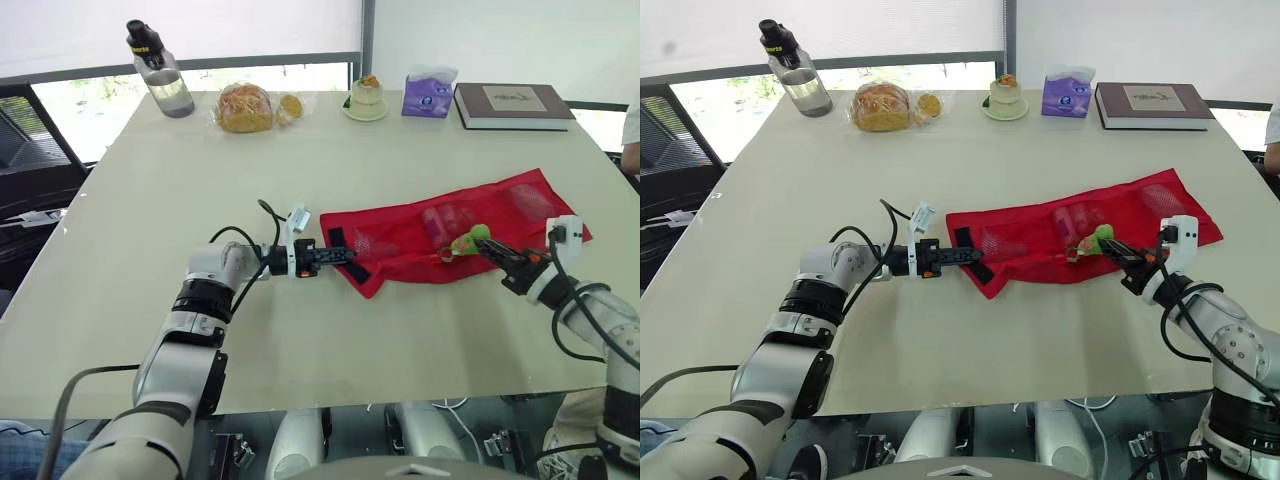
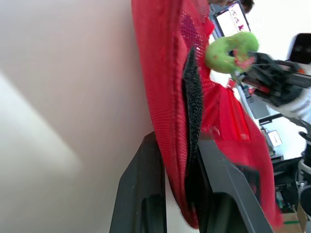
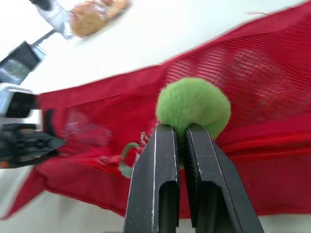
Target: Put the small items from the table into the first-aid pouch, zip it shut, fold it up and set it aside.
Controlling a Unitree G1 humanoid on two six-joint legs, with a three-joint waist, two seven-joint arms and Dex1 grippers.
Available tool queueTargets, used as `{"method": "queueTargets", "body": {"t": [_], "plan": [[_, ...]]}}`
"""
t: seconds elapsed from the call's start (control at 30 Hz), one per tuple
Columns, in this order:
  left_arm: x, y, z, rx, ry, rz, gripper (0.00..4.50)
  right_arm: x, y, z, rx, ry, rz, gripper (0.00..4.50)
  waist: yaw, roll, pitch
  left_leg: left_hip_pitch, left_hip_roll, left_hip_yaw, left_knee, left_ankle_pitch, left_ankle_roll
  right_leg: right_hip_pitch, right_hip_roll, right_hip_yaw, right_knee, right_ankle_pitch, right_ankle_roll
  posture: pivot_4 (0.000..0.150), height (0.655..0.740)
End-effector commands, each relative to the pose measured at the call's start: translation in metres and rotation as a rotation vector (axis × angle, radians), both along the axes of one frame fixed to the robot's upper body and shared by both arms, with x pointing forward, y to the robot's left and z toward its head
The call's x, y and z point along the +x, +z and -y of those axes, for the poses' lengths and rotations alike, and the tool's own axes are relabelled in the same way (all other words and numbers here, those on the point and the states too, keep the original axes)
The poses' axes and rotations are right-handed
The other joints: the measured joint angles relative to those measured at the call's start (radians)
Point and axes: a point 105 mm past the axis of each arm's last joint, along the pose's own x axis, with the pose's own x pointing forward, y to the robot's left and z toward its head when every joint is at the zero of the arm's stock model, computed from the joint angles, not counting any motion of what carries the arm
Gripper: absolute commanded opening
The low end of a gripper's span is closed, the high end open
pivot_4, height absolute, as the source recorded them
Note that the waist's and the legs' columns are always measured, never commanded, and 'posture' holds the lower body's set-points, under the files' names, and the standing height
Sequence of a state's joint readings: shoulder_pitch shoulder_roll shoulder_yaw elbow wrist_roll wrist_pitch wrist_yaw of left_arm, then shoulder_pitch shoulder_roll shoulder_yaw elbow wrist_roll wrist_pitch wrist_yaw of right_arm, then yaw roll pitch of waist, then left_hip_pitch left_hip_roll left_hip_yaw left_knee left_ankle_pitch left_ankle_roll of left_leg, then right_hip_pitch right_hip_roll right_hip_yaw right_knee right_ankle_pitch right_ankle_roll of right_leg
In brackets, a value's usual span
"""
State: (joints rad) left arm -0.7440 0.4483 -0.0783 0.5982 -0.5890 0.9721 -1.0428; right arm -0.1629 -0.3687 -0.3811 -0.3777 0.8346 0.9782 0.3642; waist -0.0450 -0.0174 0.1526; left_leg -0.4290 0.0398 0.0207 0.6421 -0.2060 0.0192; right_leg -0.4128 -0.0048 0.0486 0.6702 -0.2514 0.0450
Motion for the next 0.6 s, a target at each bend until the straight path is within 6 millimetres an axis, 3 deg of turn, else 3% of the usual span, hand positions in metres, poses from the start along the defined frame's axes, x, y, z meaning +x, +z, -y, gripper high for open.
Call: {"method": "queueTargets", "body": {"t": [0.03, 0.17, 0.3, 0.43, 0.6], "plan": [[0.003, -0.007, -0.018, 0.064, 0.056, -0.01, 0.23, -0.005, 0.007, -0.018, -0.013, 0.036, 0.037, 0.1, 0.001, 0.0, 0.0, 0.0, 0.0, 0.0, 0.0, 0.0, 0.0, 0.0, 0.0, 0.0, 0.0, 0.0, 0.0, 0.15, 0.74], [0.005, -0.007, -0.02, 0.067, 0.061, -0.005, 0.23, -0.012, -0.016, -0.03, -0.111, 0.063, -0.009, 0.1, 0.002, 0.0, 0.0, 0.0, 0.0, 0.0, 0.0, 0.0, 0.0, 0.0, 0.0, 0.0, 0.0, 0.0, 0.0, 0.15, 0.74], [0.001, -0.004, -0.017, 0.053, 0.025, 0.006, 0.23, -0.007, -0.041, -0.001, -0.352, -0.036, -0.028, 0.1, 0.002, 0.0, 0.0, 0.0, 0.0, 0.001, 0.0, 0.0, 0.0, 0.0, 0.0, 0.0, 0.0, -0.002, -0.003, 0.15, 0.74], [-0.003, -0.003, -0.016, 0.044, -0.005, 0.012, 0.23, 0.016, -0.031, 0.046, -0.531, -0.297, 0.085, 0.1, 0.002, 0.0, 0.0, 0.0, 0.0, 0.001, 0.0, 0.0, 0.0, 0.0, 0.0, 0.0, -0.001, -0.002, -0.003, 0.15, 0.74], [-0.005, -0.002, -0.015, 0.043, -0.016, 0.017, 0.23, 0.027, -0.02, 0.071, -0.627, -0.458, 0.187, 0.1, 0.002, 0.0, 0.0, -0.001, -0.001, 0.001, 0.0, 0.0, 0.0, 0.0, 0.0, 0.001, -0.001, -0.001, -0.001, 0.15, 0.74]]}}
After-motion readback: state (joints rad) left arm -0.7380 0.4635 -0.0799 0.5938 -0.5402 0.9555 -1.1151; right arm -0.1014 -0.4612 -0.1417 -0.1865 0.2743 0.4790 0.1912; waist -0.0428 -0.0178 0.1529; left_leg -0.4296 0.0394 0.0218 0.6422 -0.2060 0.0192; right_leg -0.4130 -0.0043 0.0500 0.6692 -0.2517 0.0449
